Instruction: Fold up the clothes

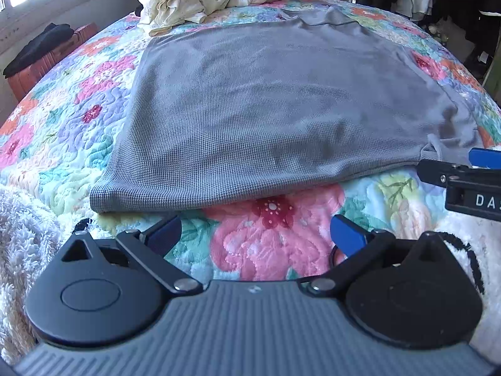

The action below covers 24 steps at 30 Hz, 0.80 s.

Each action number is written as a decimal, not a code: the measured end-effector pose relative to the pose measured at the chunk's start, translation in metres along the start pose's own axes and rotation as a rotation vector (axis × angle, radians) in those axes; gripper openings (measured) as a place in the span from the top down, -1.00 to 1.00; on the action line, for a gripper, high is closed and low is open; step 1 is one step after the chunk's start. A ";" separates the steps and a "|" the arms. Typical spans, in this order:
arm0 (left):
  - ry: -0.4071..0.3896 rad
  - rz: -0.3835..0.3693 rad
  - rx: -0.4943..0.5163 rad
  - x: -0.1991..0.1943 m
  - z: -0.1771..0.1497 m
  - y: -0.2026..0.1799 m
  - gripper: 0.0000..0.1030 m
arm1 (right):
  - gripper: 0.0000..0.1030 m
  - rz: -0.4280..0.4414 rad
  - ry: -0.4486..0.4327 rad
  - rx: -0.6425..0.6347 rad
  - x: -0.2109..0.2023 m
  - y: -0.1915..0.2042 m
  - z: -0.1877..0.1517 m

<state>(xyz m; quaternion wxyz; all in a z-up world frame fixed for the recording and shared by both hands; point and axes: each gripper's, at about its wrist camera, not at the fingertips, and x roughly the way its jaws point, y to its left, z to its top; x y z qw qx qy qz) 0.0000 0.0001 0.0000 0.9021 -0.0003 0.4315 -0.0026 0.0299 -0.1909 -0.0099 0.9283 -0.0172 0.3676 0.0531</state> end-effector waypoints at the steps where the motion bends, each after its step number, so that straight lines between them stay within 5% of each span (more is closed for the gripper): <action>1: 0.000 0.001 0.000 0.000 0.000 0.000 -1.00 | -0.69 0.000 0.000 0.000 0.000 0.000 0.000; 24: -0.003 0.007 0.015 0.001 0.000 0.003 -1.00 | -0.69 0.000 0.003 0.002 0.000 0.000 0.001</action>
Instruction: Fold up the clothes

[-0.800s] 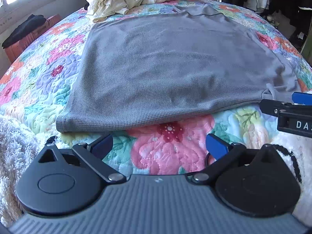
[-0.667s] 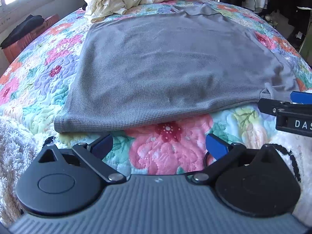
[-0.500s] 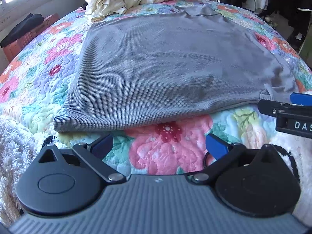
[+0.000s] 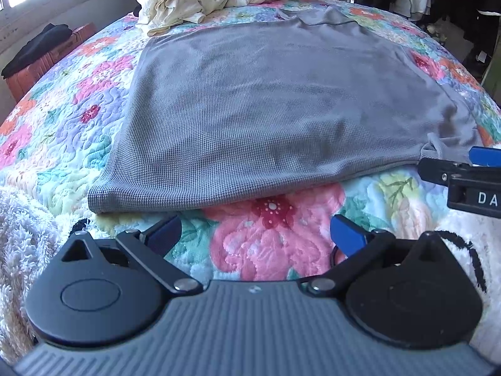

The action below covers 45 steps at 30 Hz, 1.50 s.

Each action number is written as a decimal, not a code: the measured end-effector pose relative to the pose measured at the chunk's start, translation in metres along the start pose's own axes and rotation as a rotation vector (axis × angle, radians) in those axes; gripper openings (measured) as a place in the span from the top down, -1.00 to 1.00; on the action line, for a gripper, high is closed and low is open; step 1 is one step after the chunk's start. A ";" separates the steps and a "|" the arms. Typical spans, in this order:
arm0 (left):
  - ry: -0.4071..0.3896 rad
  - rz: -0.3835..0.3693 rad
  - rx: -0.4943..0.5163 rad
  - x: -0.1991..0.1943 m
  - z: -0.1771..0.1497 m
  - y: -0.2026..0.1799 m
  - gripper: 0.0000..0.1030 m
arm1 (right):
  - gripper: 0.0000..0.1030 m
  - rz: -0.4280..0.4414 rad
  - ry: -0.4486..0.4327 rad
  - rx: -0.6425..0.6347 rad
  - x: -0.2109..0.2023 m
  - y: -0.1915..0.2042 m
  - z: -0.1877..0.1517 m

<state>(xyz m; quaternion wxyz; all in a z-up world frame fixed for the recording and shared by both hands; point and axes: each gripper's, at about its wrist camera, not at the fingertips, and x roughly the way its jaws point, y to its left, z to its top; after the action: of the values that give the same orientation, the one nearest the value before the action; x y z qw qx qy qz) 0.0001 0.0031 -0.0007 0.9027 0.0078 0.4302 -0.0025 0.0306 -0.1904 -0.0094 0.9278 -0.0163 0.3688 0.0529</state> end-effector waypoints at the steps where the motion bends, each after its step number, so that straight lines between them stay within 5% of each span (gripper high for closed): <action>1: 0.001 0.000 0.000 0.000 0.000 0.000 -1.00 | -0.69 0.000 0.000 0.000 0.000 0.000 0.000; 16: 0.010 -0.008 -0.006 0.002 -0.001 0.001 -1.00 | -0.69 -0.001 -0.001 -0.001 0.000 -0.001 0.000; 22: 0.014 -0.021 -0.011 0.001 0.002 0.004 -1.00 | -0.69 0.021 -0.037 0.090 -0.009 -0.015 0.001; 33: 0.105 -0.050 -0.071 0.016 0.028 0.024 -1.00 | -0.69 0.092 -0.065 0.152 -0.010 -0.039 0.018; 41: 0.155 0.003 -0.203 0.037 0.049 0.063 -1.00 | -0.67 -0.008 0.077 0.072 0.015 -0.052 0.042; 45: 0.221 -0.045 -0.294 0.053 0.055 0.088 -1.00 | -0.40 0.025 0.164 0.141 0.033 -0.074 0.050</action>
<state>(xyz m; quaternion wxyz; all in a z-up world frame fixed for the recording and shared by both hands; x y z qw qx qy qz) 0.0772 0.0901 -0.0057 0.8411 -0.1334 0.5226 0.0409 0.0971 -0.2575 0.0036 0.8927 0.0496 0.4464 0.0369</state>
